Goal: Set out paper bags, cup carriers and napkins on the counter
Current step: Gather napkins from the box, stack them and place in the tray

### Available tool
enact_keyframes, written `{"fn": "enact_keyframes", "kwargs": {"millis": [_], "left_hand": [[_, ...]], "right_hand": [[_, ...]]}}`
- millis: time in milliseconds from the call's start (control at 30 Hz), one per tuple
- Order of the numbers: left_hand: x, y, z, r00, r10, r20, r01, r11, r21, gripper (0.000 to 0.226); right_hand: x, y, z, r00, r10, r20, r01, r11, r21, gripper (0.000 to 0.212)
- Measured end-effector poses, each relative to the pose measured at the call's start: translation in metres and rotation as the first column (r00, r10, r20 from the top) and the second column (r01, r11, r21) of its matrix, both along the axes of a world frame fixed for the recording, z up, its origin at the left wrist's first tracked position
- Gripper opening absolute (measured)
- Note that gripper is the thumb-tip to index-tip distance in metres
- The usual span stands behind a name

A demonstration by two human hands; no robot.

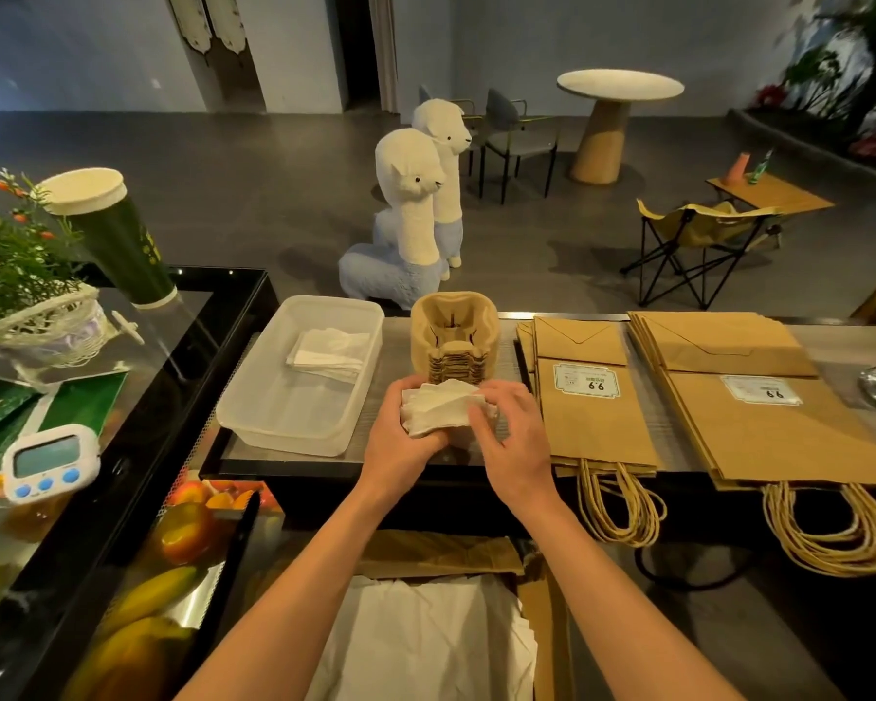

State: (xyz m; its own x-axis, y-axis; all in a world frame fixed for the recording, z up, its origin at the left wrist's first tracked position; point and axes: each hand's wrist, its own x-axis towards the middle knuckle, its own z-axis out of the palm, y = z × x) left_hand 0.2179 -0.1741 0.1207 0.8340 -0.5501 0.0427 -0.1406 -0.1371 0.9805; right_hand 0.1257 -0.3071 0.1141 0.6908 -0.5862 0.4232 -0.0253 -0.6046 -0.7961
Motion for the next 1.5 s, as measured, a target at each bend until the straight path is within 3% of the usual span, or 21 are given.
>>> {"fn": "enact_keyframes", "kwargs": {"millis": [567, 700, 767, 833, 900, 1100, 1267, 1367, 1500], "left_hand": [[-0.002, 0.001, 0.010, 0.997, 0.028, -0.074, -0.032, 0.998, -0.056, 0.035], [-0.003, 0.000, 0.011, 0.996, 0.030, -0.085, -0.033, 0.999, -0.036, 0.037], [-0.002, -0.001, 0.011, 0.996, 0.039, -0.084, -0.041, 0.999, -0.022, 0.036], [-0.002, -0.001, 0.011, 0.995, 0.042, -0.089, -0.044, 0.999, -0.020, 0.034], [-0.001, -0.001, 0.010, 0.993, 0.049, -0.103, -0.052, 0.998, -0.022, 0.033], [-0.001, -0.004, 0.010, 0.992, 0.051, -0.118, -0.053, 0.998, -0.021, 0.033], [-0.002, -0.003, 0.012, 0.988, 0.069, -0.139, -0.074, 0.997, -0.034, 0.027], [-0.001, -0.003, 0.014, 0.984, 0.054, -0.173, -0.064, 0.996, -0.057, 0.030], [-0.002, -0.002, 0.012, 0.990, 0.031, -0.140, -0.043, 0.995, -0.086, 0.035]], "right_hand": [[-0.010, 0.005, 0.036, 0.986, -0.064, 0.156, 0.035, 0.983, 0.180, 0.010], [-0.010, 0.009, 0.039, 0.998, 0.004, 0.056, -0.019, 0.964, 0.267, 0.012], [-0.013, 0.009, 0.037, 0.997, 0.073, 0.018, -0.075, 0.940, 0.334, 0.031], [-0.016, 0.007, 0.032, 0.993, 0.113, -0.033, -0.098, 0.947, 0.305, 0.059], [-0.016, 0.004, 0.030, 0.990, 0.114, -0.087, -0.086, 0.959, 0.271, 0.070], [-0.010, -0.003, 0.039, 0.995, 0.088, -0.038, -0.074, 0.957, 0.282, 0.016], [-0.010, 0.001, 0.050, 0.993, 0.061, 0.100, -0.092, 0.931, 0.353, 0.027], [-0.014, 0.008, 0.058, 0.980, 0.080, 0.184, -0.160, 0.865, 0.475, 0.040], [-0.021, 0.017, 0.055, 0.974, 0.098, 0.205, -0.205, 0.765, 0.611, 0.036]]}}
